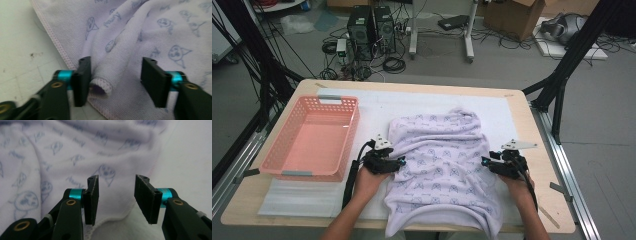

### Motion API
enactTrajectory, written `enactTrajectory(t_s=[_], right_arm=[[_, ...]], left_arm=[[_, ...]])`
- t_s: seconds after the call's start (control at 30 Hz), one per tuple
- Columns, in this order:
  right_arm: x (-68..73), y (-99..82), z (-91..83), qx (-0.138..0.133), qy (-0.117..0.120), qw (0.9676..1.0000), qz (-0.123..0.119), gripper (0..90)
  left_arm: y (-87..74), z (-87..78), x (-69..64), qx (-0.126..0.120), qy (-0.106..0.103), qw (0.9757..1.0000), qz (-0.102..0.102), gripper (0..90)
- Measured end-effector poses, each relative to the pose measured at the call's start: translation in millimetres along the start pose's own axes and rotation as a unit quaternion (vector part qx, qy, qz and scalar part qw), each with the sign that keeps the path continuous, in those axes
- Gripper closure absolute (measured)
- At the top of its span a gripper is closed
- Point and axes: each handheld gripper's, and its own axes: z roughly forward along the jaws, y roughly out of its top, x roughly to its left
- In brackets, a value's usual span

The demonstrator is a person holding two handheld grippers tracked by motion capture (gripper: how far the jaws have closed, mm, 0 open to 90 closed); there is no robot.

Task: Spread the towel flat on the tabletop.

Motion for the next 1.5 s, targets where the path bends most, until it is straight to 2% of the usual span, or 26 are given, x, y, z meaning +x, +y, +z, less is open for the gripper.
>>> enactTrajectory(t_s=[0.03, 0.07, 0.1, 0.13, 0.17, 0.2, 0.23, 0.27, 0.37, 0.43, 0.47, 0.53, 0.6, 0.63, 0.67, 0.7, 0.77, 0.8, 0.9, 0.93, 1.03, 1.1, 1.2, 1.33, 1.43, 1.5], right_arm=[[2.3, -1.0, 5.5, 0.011, -0.002, 0.9999, -0.006, 54.5], [5.9, -0.9, 8.0, 0.005, -0.009, 0.9998, -0.014, 58.2], [8.1, 1.1, 10.5, 0.006, -0.012, 0.9996, -0.023, 65.4], [9.3, 3.7, 11.9, 0.008, -0.004, 0.9996, -0.028, 85.2], [10.3, 6.5, 14.6, 0.011, 0.004, 0.9993, -0.036, 86.8], [11.2, 8.8, 16.7, 0.014, 0.001, 0.9991, -0.041, 87.5], [10.2, 12.6, 20.3, 0.011, -0.002, 0.9990, -0.042, 87.9], [9.3, 14.6, 22.3, 0.008, -0.006, 0.9992, -0.038, 88.1], [0.7, 22.9, 29.0, -0.016, -0.024, 0.9995, -0.014, 88.4], [-6.5, 27.9, 32.8, -0.031, -0.035, 0.9989, 0.008, 88.5], [-10.3, 30.1, 34.6, -0.039, -0.041, 0.9983, 0.013, 88.5], [-17.2, 35.2, 36.9, -0.059, -0.051, 0.9965, 0.031, 88.5], [-20.8, 39.5, 36.9, -0.080, -0.062, 0.9937, 0.048, 88.5], [-21.9, 41.1, 37.1, -0.086, -0.063, 0.9929, 0.053, 88.4], [-22.3, 41.9, 37.1, -0.085, -0.063, 0.9928, 0.057, 87.5], [-21.5, 42.0, 36.2, -0.081, -0.062, 0.9931, 0.058, 85.3], [-19.8, 41.5, 33.5, -0.075, -0.063, 0.9938, 0.052, 73.6], [-18.3, 40.1, 29.4, -0.077, -0.065, 0.9937, 0.048, 71.3], [-14.8, 38.2, 17.3, -0.091, -0.065, 0.9930, 0.040, 65.2], [-13.0, 37.6, 10.8, -0.095, -0.062, 0.9930, 0.033, 63.4], [-8.2, 35.3, -3.3, -0.099, -0.042, 0.9937, 0.030, 58.0], [-1.7, 31.7, -14.0, -0.099, -0.026, 0.9945, 0.019, 57.3], [6.7, 22.1, -24.5, -0.091, -0.021, 0.9956, -0.003, 55.3], [16.5, 1.0, -27.8, -0.070, -0.019, 0.9972, -0.019, 51.2], [21.2, -12.9, -27.1, -0.051, -0.018, 0.9982, -0.027, 49.1], [23.9, -21.1, -25.3, -0.026, -0.016, 0.9990, -0.033, 49.3]], left_arm=[[1.1, 0.8, -1.0, -0.002, -0.005, 1.0000, 0.005, 61.8], [3.0, 1.8, -0.2, 0.002, -0.012, 0.9999, 0.002, 74.6], [5.9, 3.7, 0.9, 0.006, -0.013, 0.9999, -0.010, 81.1], [9.6, 5.5, 3.9, 0.012, -0.012, 0.9998, -0.013, 82.6], [12.5, 7.5, 6.3, 0.013, -0.004, 0.9998, -0.014, 83.1], [16.5, 10.5, 12.3, 0.006, 0.014, 0.9997, -0.020, 83.4], [19.1, 12.0, 17.1, 0.003, 0.019, 0.9993, -0.031, 83.5], [23.6, 13.9, 25.7, -0.006, 0.022, 0.9986, -0.049, 83.5], [33.6, 19.1, 41.0, -0.029, 0.037, 0.9961, -0.074, 83.5], [33.7, 21.9, 46.7, -0.059, 0.052, 0.9943, -0.072, 83.8], [32.5, 24.2, 49.8, -0.064, 0.054, 0.9939, -0.072, 83.8], [29.1, 29.3, 53.5, -0.072, 0.048, 0.9941, -0.066, 83.7], [29.5, 28.8, 52.1, -0.076, 0.040, 0.9927, -0.085, 82.1], [30.3, 27.0, 51.1, -0.078, 0.031, 0.9913, -0.101, 76.5], [30.7, 24.2, 50.2, -0.079, 0.015, 0.9910, -0.107, 65.8], [30.4, 21.1, 47.4, -0.076, 0.000, 0.9920, -0.101, 58.3], [26.5, 15.5, 39.9, -0.070, -0.010, 0.9949, -0.071, 54.0], [23.7, 13.0, 36.7, -0.068, -0.014, 0.9956, -0.063, 50.6], [19.9, 3.7, 33.5, -0.061, -0.023, 0.9958, -0.065, 45.6], [18.3, -1.2, 32.6, -0.072, -0.030, 0.9944, -0.072, 41.8], [15.0, -14.7, 31.8, -0.083, -0.030, 0.9942, -0.061, 41.9], [10.3, -23.0, 31.9, -0.079, -0.040, 0.9941, -0.063, 41.9], [0.2, -31.9, 27.9, -0.075, -0.049, 0.9941, -0.061, 41.5], [-15.4, -36.1, 21.0, -0.050, -0.055, 0.9956, -0.056, 40.4], [-25.0, -34.5, 16.6, -0.031, -0.067, 0.9954, -0.061, 40.2], [-26.0, -32.0, 12.6, -0.009, -0.067, 0.9965, -0.050, 41.9]])
